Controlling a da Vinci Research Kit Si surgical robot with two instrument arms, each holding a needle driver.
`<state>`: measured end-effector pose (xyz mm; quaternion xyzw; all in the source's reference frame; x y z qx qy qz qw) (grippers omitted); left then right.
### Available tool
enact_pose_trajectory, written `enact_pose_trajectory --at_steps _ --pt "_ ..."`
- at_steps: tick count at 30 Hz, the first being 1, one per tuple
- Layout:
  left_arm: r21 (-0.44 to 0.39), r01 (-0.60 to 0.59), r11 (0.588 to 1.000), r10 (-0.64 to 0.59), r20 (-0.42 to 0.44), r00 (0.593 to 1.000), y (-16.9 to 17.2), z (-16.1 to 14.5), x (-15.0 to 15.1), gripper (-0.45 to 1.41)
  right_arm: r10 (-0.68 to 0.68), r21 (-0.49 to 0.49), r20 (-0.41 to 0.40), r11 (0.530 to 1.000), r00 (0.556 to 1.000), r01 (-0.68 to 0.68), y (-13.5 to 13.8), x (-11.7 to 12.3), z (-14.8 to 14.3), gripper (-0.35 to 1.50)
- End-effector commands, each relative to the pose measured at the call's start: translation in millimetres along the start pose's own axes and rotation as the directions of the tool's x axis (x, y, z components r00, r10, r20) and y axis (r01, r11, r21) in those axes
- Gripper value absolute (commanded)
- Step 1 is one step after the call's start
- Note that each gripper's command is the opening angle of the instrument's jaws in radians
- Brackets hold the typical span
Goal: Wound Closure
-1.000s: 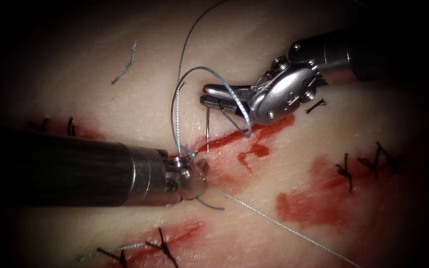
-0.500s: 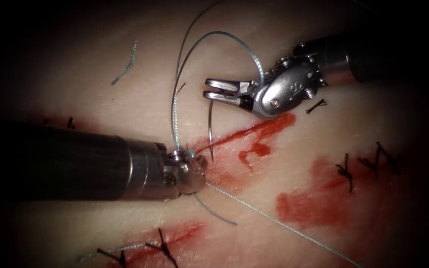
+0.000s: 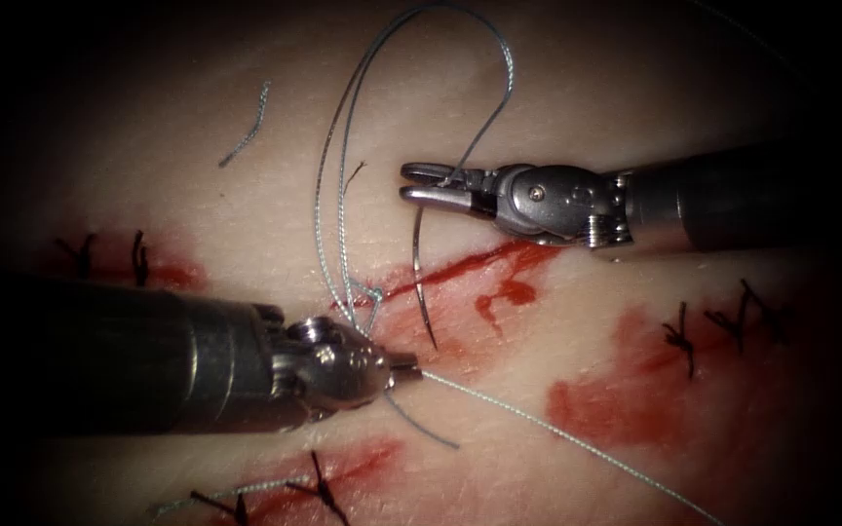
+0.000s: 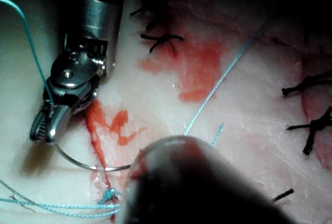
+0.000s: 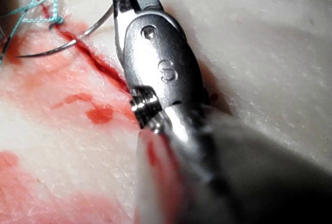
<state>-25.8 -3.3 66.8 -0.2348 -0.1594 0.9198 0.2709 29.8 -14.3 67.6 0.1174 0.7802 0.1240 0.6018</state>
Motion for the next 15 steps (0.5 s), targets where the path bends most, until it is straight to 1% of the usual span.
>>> enact_pose_trajectory --at_steps 1,2,3,6,7,8,9,10,11,12,13,15 --pt "0.008 -0.025 1.0 0.025 -0.013 1.0 -0.3 0.4 0.3 0.0 0.045 -0.018 -0.002 0.999 0.999 -0.046 -0.5 -0.4 0.9 -0.35" --pt "0.008 -0.025 1.0 0.025 -0.013 1.0 -0.3 0.4 0.3 0.0 0.045 -0.018 -0.002 0.999 0.999 -0.046 -0.5 -0.4 0.9 -0.35" --pt "0.015 -0.076 0.997 0.077 -0.044 0.996 -0.9 0.1 0.6 0.02 0.077 -0.032 -0.003 0.997 0.997 -0.077 -0.5 -0.4 0.9 -0.35" --pt "0.028 -0.152 0.988 0.155 -0.107 0.982 -1.8 -0.3 0.6 0.1 0.138 -0.043 -0.007 0.989 0.99 -0.138 -0.5 -0.4 0.8 -0.35" --pt "0.062 -0.225 0.972 0.231 -0.131 0.964 -2.3 -0.5 0.5 0.07 0.185 -0.046 -0.011 0.982 0.983 -0.185 -0.4 -0.4 0.7 -0.35" --pt "0.071 -0.292 0.954 0.3 -0.136 0.944 -2.7 -0.7 0.5 0.02 0.225 -0.042 -0.013 0.973 0.974 -0.226 -0.4 -0.4 0.6 -0.35" --pt "0.072 -0.35 0.934 0.357 -0.133 0.925 -3.0 -0.8 0.5 0.0 0.237 -0.042 -0.014 0.971 0.971 -0.237 -0.4 -0.4 0.6 -0.35" --pt "0.07 -0.39 0.918 0.397 -0.132 0.908 -3.1 -0.8 0.5 0.02 0.248 -0.041 -0.014 0.968 0.969 -0.249 -0.4 -0.3 0.5 -0.35" --pt "0.07 -0.39 0.918 0.397 -0.132 0.908 -3.1 -0.8 0.5 0.02 0.248 -0.041 -0.014 0.968 0.969 -0.249 -0.4 -0.3 0.5 -0.35" --pt "0.072 -0.502 0.862 0.507 -0.13 0.852 -3.4 -0.6 0.6 0.15 0.254 -0.041 -0.015 0.966 0.967 -0.255 -0.4 -0.3 0.5 -0.35" --pt "0.075 -0.559 0.826 0.564 -0.128 0.816 -3.5 -0.6 0.6 0.19 0.266 -0.041 -0.015 0.963 0.964 -0.266 -0.4 -0.3 0.5 -0.35" --pt "0.071 -0.604 0.794 0.608 -0.131 0.783 -3.8 -0.4 0.6 0.31 0.283 -0.037 -0.016 0.958 0.959 -0.283 -0.5 -0.3 0.5 -0.35"
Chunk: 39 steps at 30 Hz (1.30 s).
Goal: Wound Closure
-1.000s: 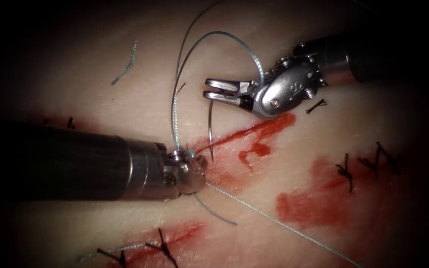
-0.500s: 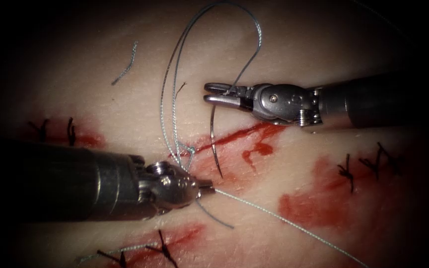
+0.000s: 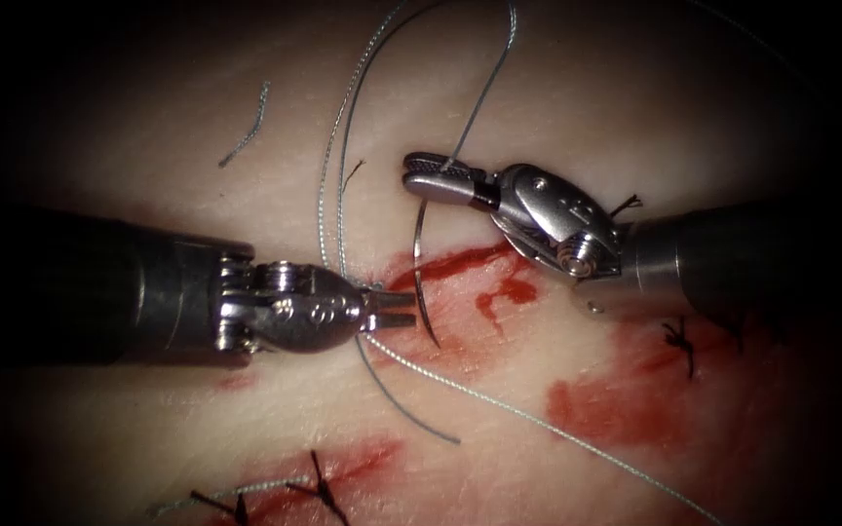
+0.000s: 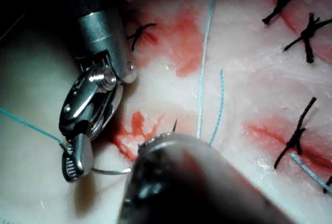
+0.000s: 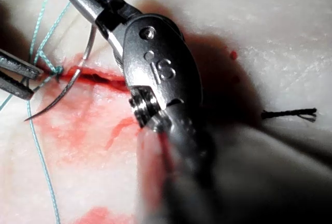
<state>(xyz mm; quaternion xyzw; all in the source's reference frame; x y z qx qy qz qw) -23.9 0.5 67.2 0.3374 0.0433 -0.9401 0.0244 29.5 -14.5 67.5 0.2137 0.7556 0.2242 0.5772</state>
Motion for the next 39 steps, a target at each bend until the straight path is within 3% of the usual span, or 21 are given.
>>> enact_pose_trajectory --at_steps 1,2,8,15,16,17,18,20,21,24,25,26,27,29,31,34,36,37,39 --pt "-0.013 -0.04 0.999 0.04 -0.008 0.999 0.0 1.0 -0.2 0.52 0.003 0.002 -0.002 1.0 1.0 -0.003 -0.2 -0.5 0.8 -0.35" --pt "-0.013 -0.04 0.999 0.04 -0.008 0.999 0.0 1.0 -0.2 0.52 0.003 0.002 -0.002 1.0 1.0 -0.003 -0.2 -0.5 0.8 -0.35" --pt "-0.007 -0.208 0.978 0.208 0.002 0.978 -0.6 1.6 -1.5 1.03 0.015 0.006 -0.001 1.0 1.0 -0.015 -0.3 -0.5 0.8 -0.35" --pt "-0.004 -0.272 0.962 0.272 0.004 0.962 0.2 4.5 -1.5 0.94 0.027 0.005 -0.004 1.0 1.0 -0.027 -0.4 -0.5 0.9 -0.35" --pt "-0.021 -0.286 0.958 0.285 -0.019 0.958 0.5 5.0 -1.6 0.83 0.027 0.005 -0.004 1.0 1.0 -0.027 -0.4 -0.5 0.9 -0.35" --pt "-0.021 -0.286 0.958 0.285 -0.019 0.958 0.5 5.0 -1.6 0.83 0.027 0.005 -0.004 1.0 1.0 -0.027 -0.4 -0.5 0.9 -0.35" --pt "-0.049 -0.302 0.952 0.299 -0.052 0.953 1.0 5.5 -1.9 0.36 0.027 0.005 -0.004 1.0 1.0 -0.027 -0.4 -0.5 0.9 -0.35" --pt "-0.053 -0.324 0.945 0.32 -0.066 0.945 1.1 6.0 -2.2 0.05 0.028 0.006 -0.007 1.0 1.0 -0.028 -0.5 -0.4 0.9 -0.35" --pt "-0.059 -0.336 0.94 0.331 -0.073 0.941 1.1 6.1 -2.3 -0.27 0.029 0.007 -0.013 1.0 1.0 -0.028 -0.5 -0.4 0.9 -0.35" --pt "-0.084 -0.385 0.919 0.376 -0.103 0.921 1.3 6.7 -3.1 -0.45 0.01 0.005 -0.016 1.0 1.0 -0.01 -0.8 -0.4 1.0 -0.35" --pt "-0.097 -0.355 0.93 0.344 -0.108 0.933 1.3 6.8 -3.3 -0.45 -0.073 0.004 -0.015 0.997 0.997 0.073 -0.8 -0.4 1.1 -0.35" --pt "-0.097 -0.355 0.93 0.344 -0.108 0.933 1.3 6.8 -3.3 -0.45 -0.073 0.004 -0.015 0.997 0.997 0.073 -0.8 -0.4 1.1 -0.35" --pt "-0.096 -0.288 0.953 0.28 -0.096 0.955 1.1 6.8 -3.4 -0.45 -0.273 0.001 -0.011 0.962 0.962 0.273 -1.2 -0.5 1.2 0.21" --pt "-0.093 -0.204 0.975 0.193 -0.117 0.974 1.0 6.7 -3.2 -0.45 -0.352 -0.003 -0.009 0.936 0.936 0.352 -1.5 -0.5 1.3 0.96" --pt "-0.116 -0.089 0.989 0.062 -0.223 0.973 0.9 6.5 -2.8 -0.45 -0.44 -0.008 -0.006 0.898 0.898 0.44 -1.9 -0.5 1.5 1.35" --pt "-0.171 0.131 0.976 -0.187 -0.364 0.913 0.9 6.3 -2.2 -0.45 -0.461 -0.009 -0.005 0.888 0.888 0.461 -2.4 -0.4 1.7 1.38" --pt "-0.21 0.282 0.936 -0.345 -0.389 0.854 1.0 6.4 -2.0 -0.45 -0.492 -0.014 -0.003 0.871 0.871 0.491 -2.7 -0.3 1.8 1.38" --pt "-0.24 0.365 0.9 -0.434 -0.394 0.81 1.1 6.4 -1.8 -0.45 -0.496 -0.026 0.001 0.868 0.868 0.496 -2.9 -0.2 1.8 1.38" --pt "-0.344 0.517 0.784 -0.621 -0.401 0.674 1.2 6.4 -1.2 -0.45 -0.501 -0.06 0.01 0.863 0.865 0.501 -3.2 0.2 1.8 1.33"
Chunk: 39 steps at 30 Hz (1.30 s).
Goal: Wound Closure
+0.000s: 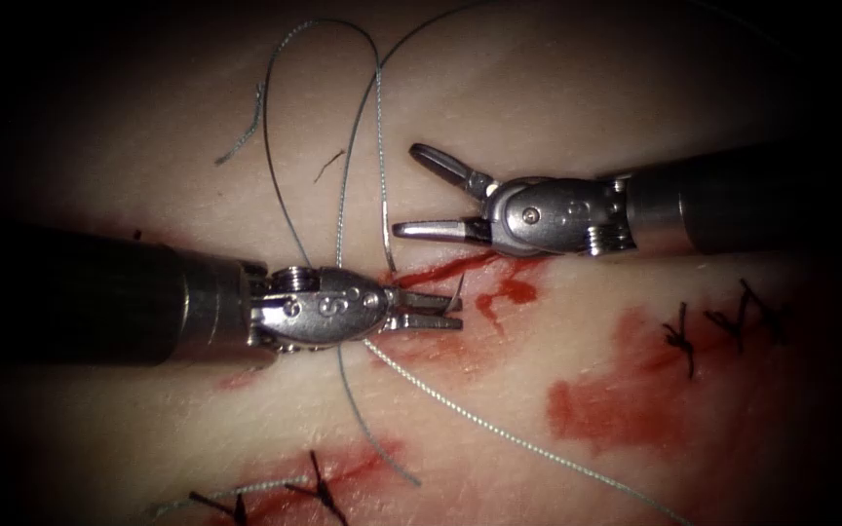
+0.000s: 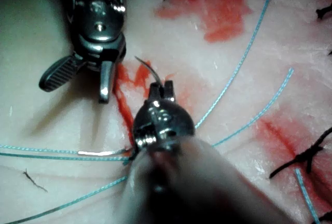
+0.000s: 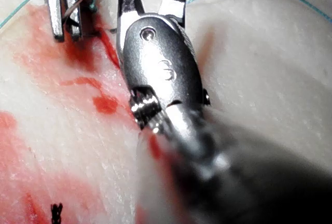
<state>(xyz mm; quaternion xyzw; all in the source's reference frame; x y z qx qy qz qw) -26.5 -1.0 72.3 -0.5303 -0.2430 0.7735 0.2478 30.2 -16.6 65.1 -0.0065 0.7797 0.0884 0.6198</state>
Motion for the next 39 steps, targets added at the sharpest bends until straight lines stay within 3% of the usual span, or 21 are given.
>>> enact_pose_trajectory --at_steps 1,4,6,9,10,12,13,14,15,18,19,21,22,27,29,30,33,35,36,38,39 --pt "-0.019 0.081 0.997 -0.081 -0.029 0.996 0.1 0.8 -0.2 -0.45 -0.002 -0.017 0.003 1.0 1.0 0.002 -0.2 0.1 0.7 1.33" --pt "-0.064 0.193 0.979 -0.199 -0.097 0.975 0.3 0.8 0.6 -0.45 -0.006 -0.052 0.012 0.999 1.0 0.007 0.1 0.6 0.8 1.23" --pt "-0.141 0.308 0.941 -0.33 -0.176 0.927 0.6 0.5 2.4 -0.45 -0.005 -0.086 0.02 0.996 1.0 0.007 0.7 1.4 1.0 1.03" --pt "-0.297 0.389 0.872 -0.479 -0.356 0.803 0.8 -0.9 6.7 -0.45 0.007 -0.107 0.024 0.994 1.0 -0.004 1.4 2.3 1.3 0.86" --pt "-0.354 0.406 0.842 -0.532 -0.431 0.729 0.7 -2.0 8.7 -0.45 0.013 -0.112 0.024 0.994 1.0 -0.011 1.5 2.4 1.5 0.76" --pt "-0.393 0.449 0.802 -0.596 -0.476 0.647 0.8 -3.7 11.1 -0.45 0.036 -0.116 0.022 0.993 0.999 -0.033 1.5 2.3 1.7 0.66" --pt "-0.405 0.474 0.782 -0.624 -0.489 0.61 0.8 -4.4 11.9 -0.45 0.052 -0.106 0.017 0.993 0.998 -0.05 1.5 2.2 1.8 0.39" --pt "-0.419 0.5 0.758 -0.652 -0.51 0.561 0.7 -5.6 12.9 -0.45 0.061 -0.072 0.005 0.996 0.998 -0.061 1.4 2.0 1.9 -0.23" --pt "-0.431 0.52 0.737 -0.674 -0.519 0.525 0.7 -6.4 13.5 -0.45 0.065 -0.022 -0.008 0.998 0.998 -0.065 1.3 1.8 2.0 -0.35" --pt "-0.461 0.531 0.711 -0.698 -0.548 0.46 0.2 -9.2 15.4 -0.45 0.068 0.183 -0.038 0.981 0.997 -0.06 0.8 1.0 2.6 -0.35" --pt "-0.494 0.503 0.71 -0.703 -0.548 0.454 -0.3 -10.6 16.2 -0.45 0.082 0.302 -0.028 0.951 0.996 -0.07 0.2 0.3 3.2 -0.35" --pt "-0.516 0.488 0.704 -0.709 -0.549 0.443 -0.9 -11.8 16.7 -0.45 0.091 0.376 -0.01 0.923 0.996 -0.081 -0.6 -0.2 3.6 -0.35" --pt "-0.527 0.484 0.699 -0.714 -0.548 0.435 -1.3 -12.7 16.9 -0.45 0.103 0.47 -0.01 0.879 0.995 -0.086 -1.8 -0.7 3.9 -0.35" --pt "-0.485 0.429 0.763 -0.646 -0.603 0.468 -2.2 -14.2 17.3 -0.45 0.232 0.626 0.025 0.754 0.972 -0.196 -4.5 -0.2 5.2 -0.35" --pt "-0.469 0.416 0.779 -0.626 -0.615 0.48 -2.3 -14.5 17.4 -0.45 0.262 0.645 0.037 0.73 0.964 -0.224 -4.9 0.0 5.3 -0.35" --pt "-0.439 0.392 0.808 -0.588 -0.639 0.496 -2.9 -15.6 17.7 -0.45 0.33 0.689 0.069 0.667 0.941 -0.285 -5.8 0.3 5.0 -0.35" --pt "-0.341 0.329 0.881 -0.471 -0.707 0.528 -4.8 -19.4 18.4 -0.45 0.42 0.742 0.142 0.554 0.897 -0.377 -7.5 1.7 3.6 -0.35" --pt "-0.23 0.303 0.925 -0.367 -0.748 0.553 -6.4 -23.1 18.3 -0.45 0.493 0.7 0.214 0.525 0.843 -0.484 -8.6 3.3 1.8 -0.35" --pt "-0.23 0.303 0.925 -0.367 -0.748 0.553 -6.4 -23.1 18.3 -0.45 0.493 0.7 0.214 0.525 0.843 -0.484 -8.6 3.3 1.8 -0.35" --pt "-0.111 0.296 0.949 -0.269 -0.776 0.57 -8.7 -27.6 17.6 -0.45 0.575 0.635 0.299 0.475 0.762 -0.608 -9.9 4.9 -1.0 -0.35" --pt "-0.086 0.301 0.95 -0.252 -0.779 0.574 -9.2 -28.5 17.4 -0.45 0.588 0.626 0.313 0.463 0.746 -0.627 -10.1 5.2 -1.7 -0.35"
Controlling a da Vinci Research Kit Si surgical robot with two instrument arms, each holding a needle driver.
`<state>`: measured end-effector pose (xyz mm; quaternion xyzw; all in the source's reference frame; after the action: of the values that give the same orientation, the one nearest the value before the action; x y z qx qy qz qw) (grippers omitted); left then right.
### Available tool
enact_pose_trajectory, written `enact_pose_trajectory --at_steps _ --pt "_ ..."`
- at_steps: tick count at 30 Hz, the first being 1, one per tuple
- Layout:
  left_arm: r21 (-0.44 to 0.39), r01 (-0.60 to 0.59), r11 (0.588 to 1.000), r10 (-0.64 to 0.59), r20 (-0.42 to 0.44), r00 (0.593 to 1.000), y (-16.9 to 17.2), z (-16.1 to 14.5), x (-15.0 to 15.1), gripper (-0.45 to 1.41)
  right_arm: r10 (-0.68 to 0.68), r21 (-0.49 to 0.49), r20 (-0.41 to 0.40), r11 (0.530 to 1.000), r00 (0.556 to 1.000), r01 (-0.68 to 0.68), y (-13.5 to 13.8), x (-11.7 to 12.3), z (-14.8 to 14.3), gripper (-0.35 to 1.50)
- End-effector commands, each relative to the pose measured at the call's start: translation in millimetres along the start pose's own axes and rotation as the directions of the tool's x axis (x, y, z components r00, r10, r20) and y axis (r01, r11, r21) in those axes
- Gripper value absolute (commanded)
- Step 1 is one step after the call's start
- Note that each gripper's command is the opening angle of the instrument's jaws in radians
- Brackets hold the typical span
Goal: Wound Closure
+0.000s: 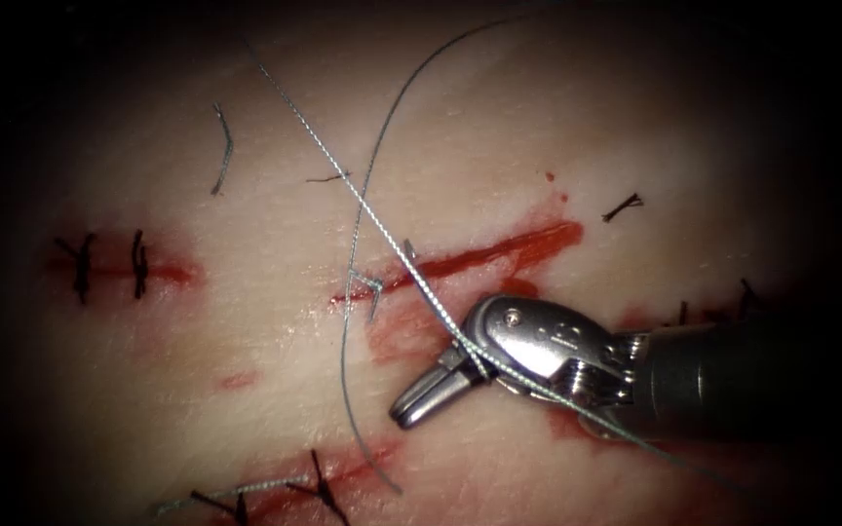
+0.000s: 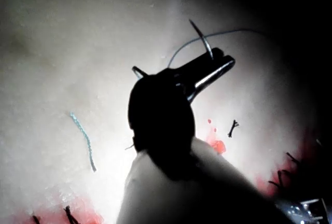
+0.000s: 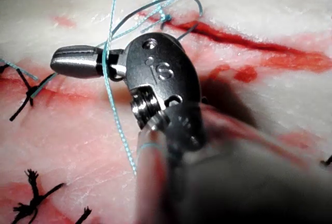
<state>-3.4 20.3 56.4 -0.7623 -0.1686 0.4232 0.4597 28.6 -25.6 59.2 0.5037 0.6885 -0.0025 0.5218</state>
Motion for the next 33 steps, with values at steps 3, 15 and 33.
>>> enact_pose_trajectory --at_steps 3,15,33 --pt "0.074 -0.068 0.995 0.067 0.008 0.998 -2.3 -2.5 2.2 -0.45 0.098 -0.05 -0.014 0.994 0.995 -0.099 -2.8 -0.6 -1.3 -0.35" --pt "0.255 -0.259 0.931 0.263 0.02 0.965 -4.8 -9.2 11.8 -0.45 0.352 -0.165 0.091 0.928 0.931 -0.335 -11.2 -2.4 -8.5 -0.35" --pt "-0.131 0.105 0.986 -0.068 0.261 0.963 3.5 2.9 -9.6 -0.45 0.022 -0.853 -0.047 0.52 0.999 -0.051 -5.4 10.8 -8.0 -0.35"
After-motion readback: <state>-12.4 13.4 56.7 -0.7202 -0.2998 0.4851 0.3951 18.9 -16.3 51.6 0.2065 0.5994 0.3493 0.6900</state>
